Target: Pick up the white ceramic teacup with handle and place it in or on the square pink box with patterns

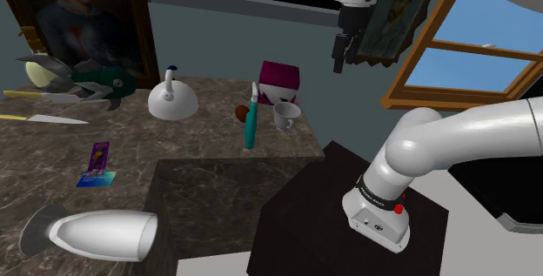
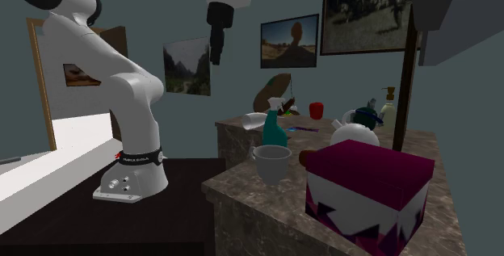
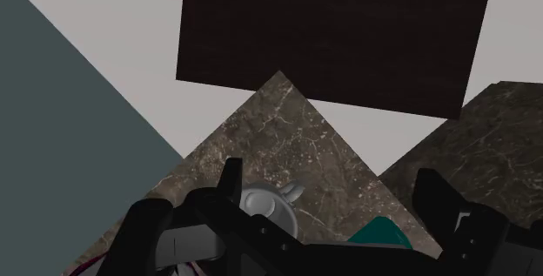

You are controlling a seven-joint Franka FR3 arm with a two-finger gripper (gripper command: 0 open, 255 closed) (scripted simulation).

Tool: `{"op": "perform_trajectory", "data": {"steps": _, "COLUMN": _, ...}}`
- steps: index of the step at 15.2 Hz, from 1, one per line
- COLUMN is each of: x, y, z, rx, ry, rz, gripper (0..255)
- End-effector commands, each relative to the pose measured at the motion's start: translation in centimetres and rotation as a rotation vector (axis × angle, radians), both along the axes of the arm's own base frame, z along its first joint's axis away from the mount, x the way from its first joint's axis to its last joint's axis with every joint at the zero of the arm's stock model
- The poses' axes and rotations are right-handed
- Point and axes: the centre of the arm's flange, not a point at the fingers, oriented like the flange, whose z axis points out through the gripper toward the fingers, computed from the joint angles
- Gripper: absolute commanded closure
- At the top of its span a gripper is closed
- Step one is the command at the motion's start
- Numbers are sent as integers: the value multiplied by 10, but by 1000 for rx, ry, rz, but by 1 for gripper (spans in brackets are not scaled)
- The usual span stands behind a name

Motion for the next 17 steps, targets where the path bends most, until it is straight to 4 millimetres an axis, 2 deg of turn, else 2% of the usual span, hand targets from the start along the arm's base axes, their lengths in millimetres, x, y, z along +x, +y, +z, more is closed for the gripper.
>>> {"op": "perform_trajectory", "data": {"steps": 1, "x": 0, "y": 0, "z": 0, "rx": 0, "ry": 0, "rz": 0, "gripper": 0}}
{"op": "perform_trajectory", "data": {"steps": 17, "x": 101, "y": 11, "z": -176, "rx": -40, "ry": -97, "rz": 18, "gripper": 0}}
